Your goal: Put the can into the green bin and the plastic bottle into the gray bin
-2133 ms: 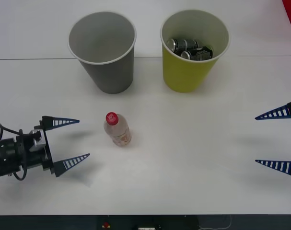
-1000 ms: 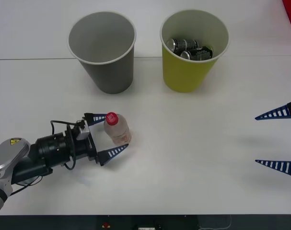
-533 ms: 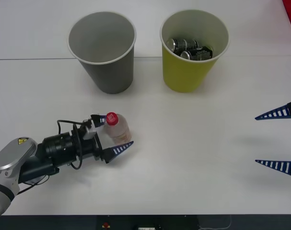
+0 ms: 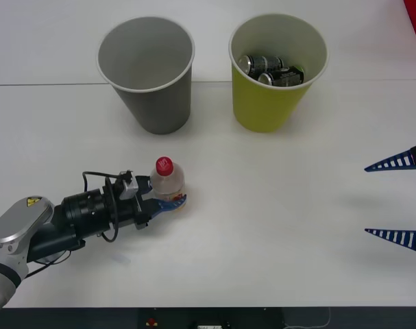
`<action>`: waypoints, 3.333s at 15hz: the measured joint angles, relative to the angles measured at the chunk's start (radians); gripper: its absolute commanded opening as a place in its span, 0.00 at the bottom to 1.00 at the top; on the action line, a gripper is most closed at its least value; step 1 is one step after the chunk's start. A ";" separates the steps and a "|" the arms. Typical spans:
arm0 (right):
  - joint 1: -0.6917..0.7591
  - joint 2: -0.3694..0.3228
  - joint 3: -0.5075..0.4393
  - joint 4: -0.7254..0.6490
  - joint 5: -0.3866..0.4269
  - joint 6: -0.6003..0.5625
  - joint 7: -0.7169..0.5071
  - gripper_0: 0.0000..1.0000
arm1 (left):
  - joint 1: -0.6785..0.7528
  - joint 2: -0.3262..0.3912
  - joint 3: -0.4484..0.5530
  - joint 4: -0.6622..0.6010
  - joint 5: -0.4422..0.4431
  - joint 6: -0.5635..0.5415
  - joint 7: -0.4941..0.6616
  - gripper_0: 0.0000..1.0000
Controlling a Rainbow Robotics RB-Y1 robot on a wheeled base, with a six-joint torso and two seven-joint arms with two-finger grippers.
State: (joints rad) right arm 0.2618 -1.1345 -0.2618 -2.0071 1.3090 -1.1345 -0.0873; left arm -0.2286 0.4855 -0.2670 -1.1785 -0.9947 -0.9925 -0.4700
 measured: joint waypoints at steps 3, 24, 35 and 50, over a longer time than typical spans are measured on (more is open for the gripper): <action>0.000 0.000 0.000 0.000 0.000 0.000 0.000 1.00 | 0.006 0.018 0.000 -0.051 -0.042 0.000 0.089 0.00; 0.000 0.000 0.000 0.000 0.000 0.000 0.000 1.00 | 0.377 0.370 0.302 -0.971 -0.430 0.273 1.443 0.00; 0.000 0.000 0.000 0.000 0.000 0.000 0.000 1.00 | 0.192 0.603 0.418 -1.045 -0.575 0.268 1.872 0.00; 0.000 0.000 0.000 0.000 0.000 0.000 0.000 1.00 | -0.699 0.584 -0.170 -0.393 -0.553 0.127 1.822 0.00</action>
State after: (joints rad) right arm 0.2618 -1.1345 -0.2618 -2.0071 1.3090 -1.1345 -0.0873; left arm -0.9280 1.0696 -0.4365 -1.5714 -1.5481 -0.8658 1.3523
